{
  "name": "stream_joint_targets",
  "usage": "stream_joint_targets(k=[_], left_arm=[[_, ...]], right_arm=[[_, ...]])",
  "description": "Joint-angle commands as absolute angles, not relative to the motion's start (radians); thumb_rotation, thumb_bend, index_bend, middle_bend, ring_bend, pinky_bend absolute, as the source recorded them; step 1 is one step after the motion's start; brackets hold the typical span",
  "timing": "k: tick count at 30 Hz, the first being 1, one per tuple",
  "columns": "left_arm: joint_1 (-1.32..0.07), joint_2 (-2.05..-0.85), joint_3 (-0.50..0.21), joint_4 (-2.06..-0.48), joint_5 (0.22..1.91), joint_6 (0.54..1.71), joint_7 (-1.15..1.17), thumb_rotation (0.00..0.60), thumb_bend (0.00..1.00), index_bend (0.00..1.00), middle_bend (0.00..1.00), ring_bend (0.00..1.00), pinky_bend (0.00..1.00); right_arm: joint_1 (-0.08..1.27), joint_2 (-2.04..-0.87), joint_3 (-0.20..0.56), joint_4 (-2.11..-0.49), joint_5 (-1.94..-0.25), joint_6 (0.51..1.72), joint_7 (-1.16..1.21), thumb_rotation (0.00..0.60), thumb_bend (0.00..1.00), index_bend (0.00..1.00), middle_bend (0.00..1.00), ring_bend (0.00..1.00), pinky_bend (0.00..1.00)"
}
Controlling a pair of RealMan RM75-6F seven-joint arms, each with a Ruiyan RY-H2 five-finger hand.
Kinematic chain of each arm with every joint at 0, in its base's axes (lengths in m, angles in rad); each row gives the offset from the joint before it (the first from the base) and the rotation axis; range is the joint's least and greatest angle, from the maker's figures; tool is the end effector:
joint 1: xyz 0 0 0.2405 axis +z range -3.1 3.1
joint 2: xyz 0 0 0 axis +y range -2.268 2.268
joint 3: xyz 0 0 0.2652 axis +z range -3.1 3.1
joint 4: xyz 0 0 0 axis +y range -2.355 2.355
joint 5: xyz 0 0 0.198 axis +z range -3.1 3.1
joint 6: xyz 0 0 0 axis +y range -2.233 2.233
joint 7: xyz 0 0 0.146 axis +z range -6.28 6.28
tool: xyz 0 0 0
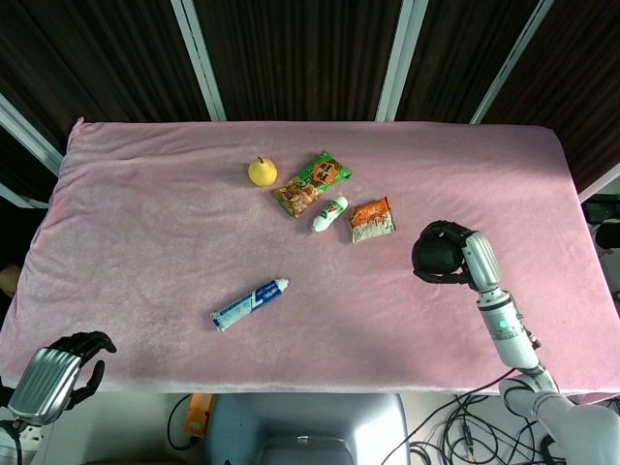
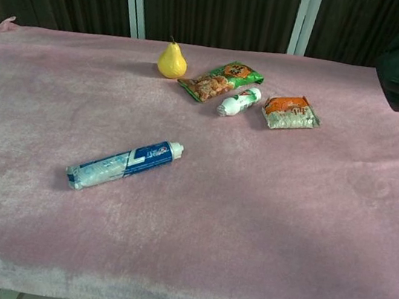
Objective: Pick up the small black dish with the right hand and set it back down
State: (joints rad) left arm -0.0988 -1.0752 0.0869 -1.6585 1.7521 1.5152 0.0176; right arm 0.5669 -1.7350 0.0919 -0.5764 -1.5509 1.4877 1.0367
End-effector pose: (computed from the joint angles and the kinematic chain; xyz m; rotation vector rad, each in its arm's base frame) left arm -0.2827 0.1539 0.1567 -1.6676 -0.8629 -0.9683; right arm -0.2718 -0.3569 0.0711 1.4471 -1.1081 1.7316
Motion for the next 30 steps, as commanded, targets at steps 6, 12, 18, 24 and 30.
stream_joint_targets(k=[6, 12, 18, 24, 30], left_arm=[[-0.1, -1.076, 0.088, -1.662, 1.75, 1.507, 0.027, 0.6, 0.57, 0.45, 0.39, 0.38, 0.52], [-0.101, -1.076, 0.089, -1.663, 1.749, 1.505, 0.029, 0.6, 0.57, 0.45, 0.39, 0.38, 0.52], [-0.1, -1.076, 0.088, -1.663, 1.748, 1.507, 0.027, 0.6, 0.57, 0.45, 0.39, 0.38, 0.52], [-0.101, -1.075, 0.09, -1.664, 1.75, 1.504, 0.027, 0.6, 0.57, 0.45, 0.39, 0.38, 0.52], [-0.101, -1.075, 0.089, -1.664, 1.749, 1.505, 0.027, 0.6, 0.57, 0.45, 0.39, 0.38, 0.52]], right_arm=[[0.55, -1.497, 0.008, -0.822, -1.53, 1.152, 0.309, 0.6, 0.14, 0.69, 0.56, 0.64, 0.65], [0.553, -1.445, 0.049, -0.974, -1.398, 1.003, 0.012, 0.6, 0.15, 0.68, 0.56, 0.64, 0.65], [0.533, -1.469, 0.086, -1.012, -1.484, 1.192, 0.224, 0.6, 0.15, 0.68, 0.56, 0.63, 0.65], [0.511, -1.545, 0.124, -0.931, -1.581, 1.452, 0.785, 0.6, 0.15, 0.69, 0.56, 0.63, 0.65], [0.513, -1.533, 0.11, -0.9, -1.606, 1.471, 1.041, 0.6, 0.15, 0.69, 0.56, 0.63, 0.65]])
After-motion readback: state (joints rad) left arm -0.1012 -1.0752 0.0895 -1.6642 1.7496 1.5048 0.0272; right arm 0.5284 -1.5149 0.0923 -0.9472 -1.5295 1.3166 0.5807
